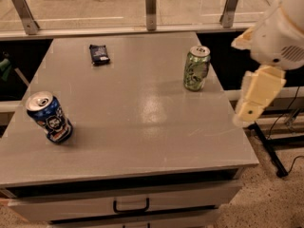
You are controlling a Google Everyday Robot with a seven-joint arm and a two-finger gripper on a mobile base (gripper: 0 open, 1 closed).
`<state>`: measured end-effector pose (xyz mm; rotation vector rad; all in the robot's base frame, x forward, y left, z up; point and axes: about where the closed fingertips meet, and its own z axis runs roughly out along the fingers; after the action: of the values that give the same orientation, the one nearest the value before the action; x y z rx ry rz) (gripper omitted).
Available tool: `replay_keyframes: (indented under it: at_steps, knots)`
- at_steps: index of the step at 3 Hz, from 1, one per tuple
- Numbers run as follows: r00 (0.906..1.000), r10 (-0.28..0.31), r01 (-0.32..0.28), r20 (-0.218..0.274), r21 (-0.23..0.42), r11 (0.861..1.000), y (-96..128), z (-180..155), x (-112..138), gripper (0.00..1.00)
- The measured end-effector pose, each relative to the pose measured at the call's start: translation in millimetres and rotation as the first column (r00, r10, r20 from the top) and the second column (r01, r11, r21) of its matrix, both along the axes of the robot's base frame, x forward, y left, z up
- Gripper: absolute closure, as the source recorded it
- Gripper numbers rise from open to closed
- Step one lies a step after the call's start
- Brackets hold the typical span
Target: Move pepsi can near rxbar blueberry
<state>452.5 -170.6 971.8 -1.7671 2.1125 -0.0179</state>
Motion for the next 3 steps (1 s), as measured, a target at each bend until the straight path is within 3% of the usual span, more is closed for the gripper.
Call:
replay_keyframes:
  at_steps: [1, 2, 3]
  knots:
    - [0.9916, 0.125, -0.128, 0.035, 0.095, 0.987, 72, -4, 10, 0.00]
    - [0.9720, 0.222, -0.233, 0.077, 0.189, 0.954, 148, 0, 5, 0.00]
    - [0.9720, 0.222, -0.233, 0.077, 0.189, 0.954, 148, 0, 5, 0.00]
